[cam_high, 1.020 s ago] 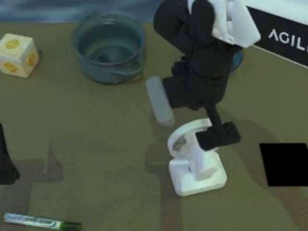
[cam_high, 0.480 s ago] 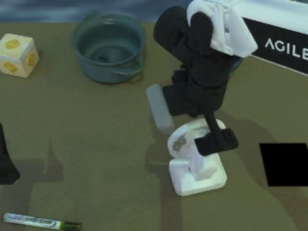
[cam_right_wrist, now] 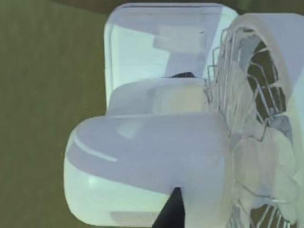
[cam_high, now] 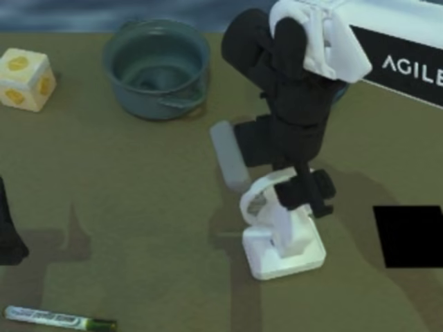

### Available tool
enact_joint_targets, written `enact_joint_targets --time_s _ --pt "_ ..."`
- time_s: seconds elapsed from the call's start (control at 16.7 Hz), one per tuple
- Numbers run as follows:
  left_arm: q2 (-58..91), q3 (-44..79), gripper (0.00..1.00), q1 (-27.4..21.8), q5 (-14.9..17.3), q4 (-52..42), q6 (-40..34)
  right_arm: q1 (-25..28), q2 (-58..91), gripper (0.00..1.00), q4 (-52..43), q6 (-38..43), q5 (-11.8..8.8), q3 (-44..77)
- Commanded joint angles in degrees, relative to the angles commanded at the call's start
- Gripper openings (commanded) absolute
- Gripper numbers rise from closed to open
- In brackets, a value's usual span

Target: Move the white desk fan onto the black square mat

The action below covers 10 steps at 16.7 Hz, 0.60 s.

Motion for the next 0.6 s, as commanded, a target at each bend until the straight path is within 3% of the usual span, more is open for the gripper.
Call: enact_joint_targets --time_s 0.18,0.6 --pt "0.0 0.0 1.00 0.0 0.0 0.0 0.0 0.0 0.0 0.02 0.0 0.0 0.0 0.0" --pt "0.0 0.0 1.00 0.0 0.0 0.0 0.0 0.0 0.0 0.00 0.0 0.0 0.0 0.0"
